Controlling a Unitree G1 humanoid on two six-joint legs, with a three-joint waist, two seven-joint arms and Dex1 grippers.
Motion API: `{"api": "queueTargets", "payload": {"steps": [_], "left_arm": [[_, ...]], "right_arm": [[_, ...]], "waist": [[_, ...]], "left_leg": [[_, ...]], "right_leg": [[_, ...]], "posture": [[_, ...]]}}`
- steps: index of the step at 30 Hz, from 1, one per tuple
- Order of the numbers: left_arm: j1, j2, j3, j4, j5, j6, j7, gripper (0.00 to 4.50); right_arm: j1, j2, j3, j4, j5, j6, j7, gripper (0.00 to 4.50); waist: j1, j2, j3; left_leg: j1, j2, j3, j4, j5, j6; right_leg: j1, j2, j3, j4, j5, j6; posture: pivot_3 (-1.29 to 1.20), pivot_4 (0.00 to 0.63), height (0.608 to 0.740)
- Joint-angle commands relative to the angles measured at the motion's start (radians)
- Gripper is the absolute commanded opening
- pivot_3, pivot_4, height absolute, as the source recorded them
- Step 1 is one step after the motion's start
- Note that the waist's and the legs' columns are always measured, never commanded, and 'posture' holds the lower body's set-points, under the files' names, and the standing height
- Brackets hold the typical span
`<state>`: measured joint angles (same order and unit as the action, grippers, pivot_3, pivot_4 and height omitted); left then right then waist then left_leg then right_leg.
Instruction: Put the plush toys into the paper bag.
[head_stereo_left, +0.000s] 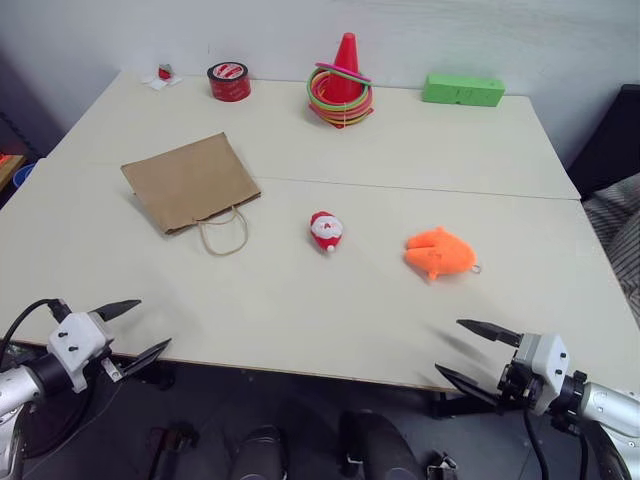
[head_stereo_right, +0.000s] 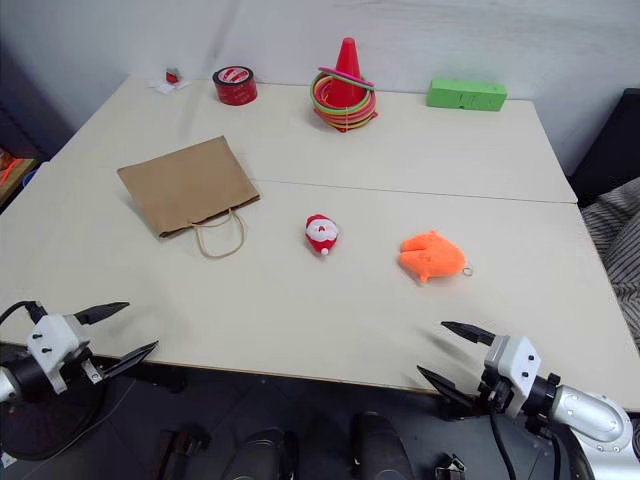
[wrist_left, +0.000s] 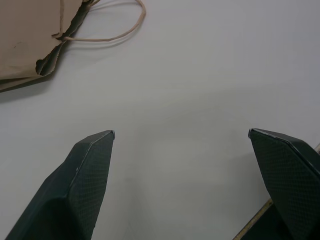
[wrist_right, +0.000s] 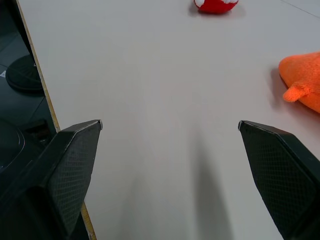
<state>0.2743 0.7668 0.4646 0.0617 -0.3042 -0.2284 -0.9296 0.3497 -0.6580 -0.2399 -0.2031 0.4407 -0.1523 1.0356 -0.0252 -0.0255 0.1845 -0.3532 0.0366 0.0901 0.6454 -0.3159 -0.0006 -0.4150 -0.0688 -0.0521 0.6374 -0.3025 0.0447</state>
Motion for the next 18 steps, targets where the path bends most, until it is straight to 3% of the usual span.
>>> {"api": "queueTargets", "payload": {"steps": [1, 4, 7, 13, 18], "left_arm": [[0.015, 0.02, 0.037, -0.034, -0.024, -0.006, -0.012, 4.5], [-0.014, 0.057, 0.052, -0.077, -0.126, 0.173, -0.031, 4.5], [-0.147, 0.087, 0.031, -0.095, -0.158, 0.297, 0.029, 4.5], [-0.468, 0.092, -0.181, 0.02, 0.07, 0.311, 0.162, 4.5], [-0.748, 0.006, -0.34, 0.295, 0.24, 0.201, 0.269, 4.5]], "right_arm": [[0.001, 0.006, 0.003, -0.033, 0.005, -0.028, 0.013, 4.47], [-0.061, 0.066, 0.04, -0.103, 0.059, 0.019, -0.044, 4.47], [-0.141, 0.132, 0.088, -0.197, 0.125, 0.09, -0.111, 4.47], [-0.23, 0.187, 0.152, -0.271, 0.148, 0.152, -0.172, 4.47], [-0.263, 0.222, 0.196, -0.223, 0.082, 0.112, -0.178, 4.47]], "waist": [[0.0, 0.0, 0.0], [-0.002, -0.001, 0.0], [-0.001, 0.001, 0.001], [0.023, 0.002, 0.001], [0.024, 0.001, 0.001]], "left_leg": [[0.0, 0.0, 0.0, 0.0, 0.0, 0.0], [0.0, 0.0, 0.0, 0.0, 0.0, 0.0], [0.0, 0.001, 0.0, 0.001, 0.0, -0.001], [-0.001, 0.001, 0.001, 0.001, 0.0, 0.0], [-0.004, 0.0, 0.003, 0.003, -0.002, 0.002]], "right_leg": [[0.0, 0.0, 0.0, 0.0, 0.0, 0.0], [0.0, 0.0, 0.0, 0.0, 0.0, 0.0], [0.001, 0.0, -0.001, 0.001, 0.0, 0.0], [0.001, -0.002, -0.003, -0.001, 0.0, 0.001], [0.0, -0.002, -0.006, -0.002, 0.001, 0.002]], "posture": [[0.0, 0.15, 0.74], [0.0, 0.15, 0.74], [0.0, 0.15, 0.74], [0.0, 0.15, 0.74], [0.0, 0.15, 0.74]]}}
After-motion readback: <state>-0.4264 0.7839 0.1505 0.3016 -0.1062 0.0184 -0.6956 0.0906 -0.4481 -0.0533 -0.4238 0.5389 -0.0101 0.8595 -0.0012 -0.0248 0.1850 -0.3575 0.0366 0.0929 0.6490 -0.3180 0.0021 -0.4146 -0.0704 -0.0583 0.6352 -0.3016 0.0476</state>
